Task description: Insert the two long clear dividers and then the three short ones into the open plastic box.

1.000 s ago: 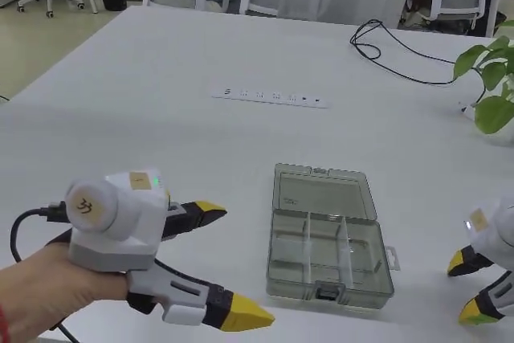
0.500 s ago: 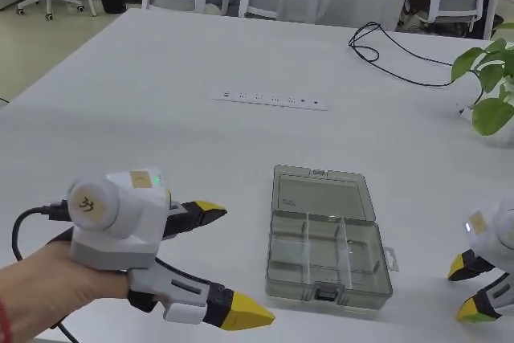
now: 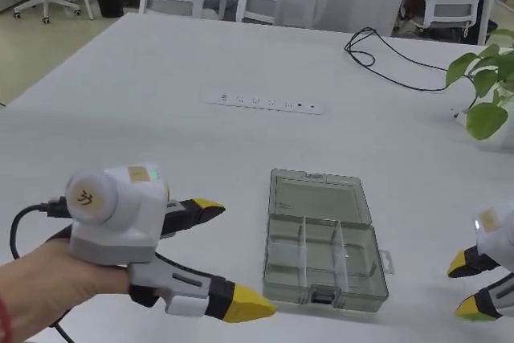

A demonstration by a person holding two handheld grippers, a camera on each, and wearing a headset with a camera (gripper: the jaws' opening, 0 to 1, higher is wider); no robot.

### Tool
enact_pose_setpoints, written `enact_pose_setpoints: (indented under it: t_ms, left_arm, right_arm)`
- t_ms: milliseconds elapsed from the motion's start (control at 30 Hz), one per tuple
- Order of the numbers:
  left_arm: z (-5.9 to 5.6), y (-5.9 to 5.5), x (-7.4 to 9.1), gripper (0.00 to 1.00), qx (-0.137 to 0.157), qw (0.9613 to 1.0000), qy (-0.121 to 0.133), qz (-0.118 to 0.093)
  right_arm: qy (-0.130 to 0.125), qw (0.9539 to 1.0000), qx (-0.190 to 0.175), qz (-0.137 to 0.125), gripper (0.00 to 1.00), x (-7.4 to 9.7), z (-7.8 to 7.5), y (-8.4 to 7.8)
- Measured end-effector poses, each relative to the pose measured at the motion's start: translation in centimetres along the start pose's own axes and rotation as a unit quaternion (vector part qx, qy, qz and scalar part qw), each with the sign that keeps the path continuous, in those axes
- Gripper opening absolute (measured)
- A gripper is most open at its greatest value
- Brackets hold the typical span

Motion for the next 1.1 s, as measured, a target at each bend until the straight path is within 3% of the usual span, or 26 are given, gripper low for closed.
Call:
enact_pose_setpoints:
  t_ms: [133,300,433,533,567,700,967,1067,1100]
  left_arm:
    - [-0.3,0.8,-0.2,1.0,0.024,0.9997,-0.001,-0.008]
    - [-0.7,1.6,-0.5,0.99,0.043,0.999,0.001,-0.014]
    - [-0.8,1.9,-0.7,0.92,0.065,0.9979,0.002,-0.008]
    - [-1.0,2.5,-0.9,0.88,0.092,0.9956,0.004,-0.018]
    - [-1.4,2.8,-0.9,0.86,0.115,0.9931,-0.004,-0.018]
    - [-2.4,3.3,-1.4,0.77,0.157,0.9874,-0.019,-0.006]
    - [-4.5,4.4,-2.7,0.67,0.216,0.9752,-0.05,0.002]
    - [-5.3,5.0,-3.2,0.62,0.248,0.9668,-0.062,-0.001]
    - [-5.5,5.1,-3.3,0.61,0.249,0.9663,-0.064,-0.002]
  right_arm:
    - [-0.015,0.9998,0.007,-0.011,0.33,1.1,0.8,1.5]
    - [-0.029,0.9992,0.021,-0.019,0.33,2.1,0.8,2.6]
    - [-0.04,0.9984,0.031,-0.025,0.33,3.3,1.4,4.1]
    - [-0.052,0.9974,0.039,-0.031,0.33,4.4,1.8,5.4]
    - [-0.055,0.9971,0.042,-0.032,0.33,4.7,2.0,5.7]
    - [-0.065,0.9958,0.047,-0.044,0.33,5.8,2.6,7.4]
    - [-0.08,0.9933,0.061,-0.058,0.33,7.3,4.1,10.3]
    - [-0.083,0.9924,0.066,-0.062,0.33,7.7,4.7,11.2]
    - [-0.085,0.9921,0.068,-0.063,0.33,7.9,4.9,11.5]
Point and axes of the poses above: the centre of the closed fingertips' face, and the gripper's own axes: x roughly backward along the fingers, z roughly to its left, y roughly out of its top, the point moved 5 cm from there along x, roughly backward along the fingers, and after that the axes turned 9 degrees about y, right-handed, at the moved point
